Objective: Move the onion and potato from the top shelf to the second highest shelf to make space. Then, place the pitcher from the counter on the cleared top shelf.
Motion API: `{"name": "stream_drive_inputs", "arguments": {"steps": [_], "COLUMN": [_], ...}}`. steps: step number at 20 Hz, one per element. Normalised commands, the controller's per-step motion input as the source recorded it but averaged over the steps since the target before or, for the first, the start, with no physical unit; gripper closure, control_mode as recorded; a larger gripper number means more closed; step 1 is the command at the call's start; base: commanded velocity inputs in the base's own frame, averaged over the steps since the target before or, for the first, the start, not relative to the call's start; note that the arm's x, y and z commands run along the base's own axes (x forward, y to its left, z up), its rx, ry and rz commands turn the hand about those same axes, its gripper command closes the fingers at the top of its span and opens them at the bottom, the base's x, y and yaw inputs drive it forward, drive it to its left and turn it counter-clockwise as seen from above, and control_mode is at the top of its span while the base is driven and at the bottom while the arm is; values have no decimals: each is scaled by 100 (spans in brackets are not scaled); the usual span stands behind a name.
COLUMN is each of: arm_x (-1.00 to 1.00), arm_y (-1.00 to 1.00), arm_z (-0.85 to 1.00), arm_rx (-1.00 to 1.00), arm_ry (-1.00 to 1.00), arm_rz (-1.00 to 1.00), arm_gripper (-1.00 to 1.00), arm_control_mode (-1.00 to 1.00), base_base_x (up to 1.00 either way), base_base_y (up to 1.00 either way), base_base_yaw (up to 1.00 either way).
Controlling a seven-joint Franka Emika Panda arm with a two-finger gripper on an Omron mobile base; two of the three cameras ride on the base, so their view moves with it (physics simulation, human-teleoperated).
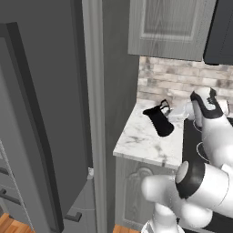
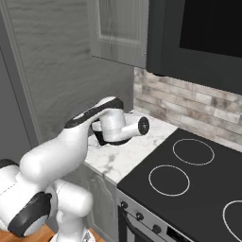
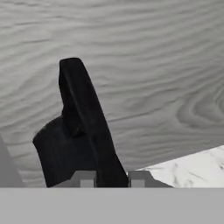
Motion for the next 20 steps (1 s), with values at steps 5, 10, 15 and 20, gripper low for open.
{"name": "stream_drive_inputs", "arguments": {"steps": [5,10,15,20], "arm_x": [-54,-44,-27,-32], "arm_y": [47,61,54,38], "arm_z": [56,26,32,38], "arm_rx": [-15,-13,-4,0], "arm_ry": [20,5,-14,-47], "arm_rz": [-23,-21,-22,-21], "arm_gripper": [100,100,100,100], "arm_control_mode": [-100,-100,-100,-100], "base_base_x": [0,0,0,0], "base_base_y": [0,0,0,0], "base_base_yaw": [0,0,0,0]}}
